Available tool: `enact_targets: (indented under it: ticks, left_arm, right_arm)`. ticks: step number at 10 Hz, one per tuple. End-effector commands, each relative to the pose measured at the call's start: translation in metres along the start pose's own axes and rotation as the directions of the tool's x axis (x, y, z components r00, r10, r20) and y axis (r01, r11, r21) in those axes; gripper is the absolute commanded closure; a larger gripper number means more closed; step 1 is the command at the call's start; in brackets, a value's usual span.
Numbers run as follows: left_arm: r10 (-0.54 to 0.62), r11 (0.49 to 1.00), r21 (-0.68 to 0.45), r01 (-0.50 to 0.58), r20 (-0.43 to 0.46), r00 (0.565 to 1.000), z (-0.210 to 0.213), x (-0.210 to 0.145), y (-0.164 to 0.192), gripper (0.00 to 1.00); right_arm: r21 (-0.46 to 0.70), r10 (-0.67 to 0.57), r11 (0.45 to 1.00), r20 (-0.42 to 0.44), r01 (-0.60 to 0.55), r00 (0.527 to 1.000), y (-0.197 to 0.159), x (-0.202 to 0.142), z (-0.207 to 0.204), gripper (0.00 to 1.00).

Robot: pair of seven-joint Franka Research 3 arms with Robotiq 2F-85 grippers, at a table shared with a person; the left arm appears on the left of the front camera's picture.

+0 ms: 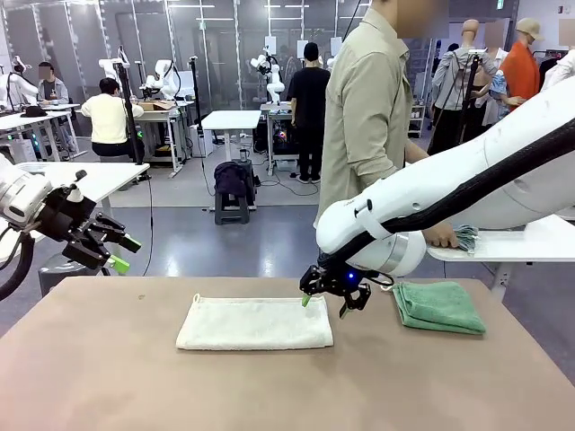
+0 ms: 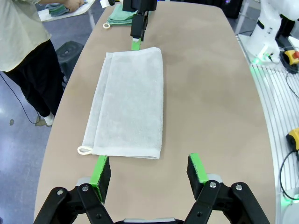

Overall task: Fold the towels and place them in the basket.
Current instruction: When a person lays out a Towel with hook on the table, fold it in half twice.

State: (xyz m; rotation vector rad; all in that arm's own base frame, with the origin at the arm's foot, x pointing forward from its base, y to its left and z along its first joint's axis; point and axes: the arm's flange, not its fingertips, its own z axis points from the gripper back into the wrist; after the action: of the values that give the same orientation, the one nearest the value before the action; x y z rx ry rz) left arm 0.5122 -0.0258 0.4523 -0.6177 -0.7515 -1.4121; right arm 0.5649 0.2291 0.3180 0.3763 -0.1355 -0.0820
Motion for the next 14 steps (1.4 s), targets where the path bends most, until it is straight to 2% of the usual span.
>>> enact_targets:
  ticks: [1,7,9,14]
  left_arm:
    - [0.009,1.0,0.005,-0.009,-0.004,1.0,0.0,0.001,0.0,0.16]
    - [0.009,1.0,0.005,-0.009,-0.004,1.0,0.0,0.001,0.0,0.16]
    - [0.009,1.0,0.005,-0.009,-0.004,1.0,0.0,0.001,0.0,0.16]
    - [0.009,1.0,0.005,-0.009,-0.004,1.0,0.0,0.001,0.0,0.16]
  right_arm:
    - [0.002,0.005,1.0,-0.001,-0.005,1.0,-0.003,-0.001,0.004,0.0]
    - [0.0,-0.003,1.0,0.0,0.003,1.0,-0.002,0.001,0.0,0.0]
    - [0.001,0.001,1.0,0.025,-0.001,1.0,0.004,-0.002,-0.003,0.0]
    - [-0.031,-0.006,1.0,0.008,0.006,1.0,0.01,0.001,-0.02,0.0]
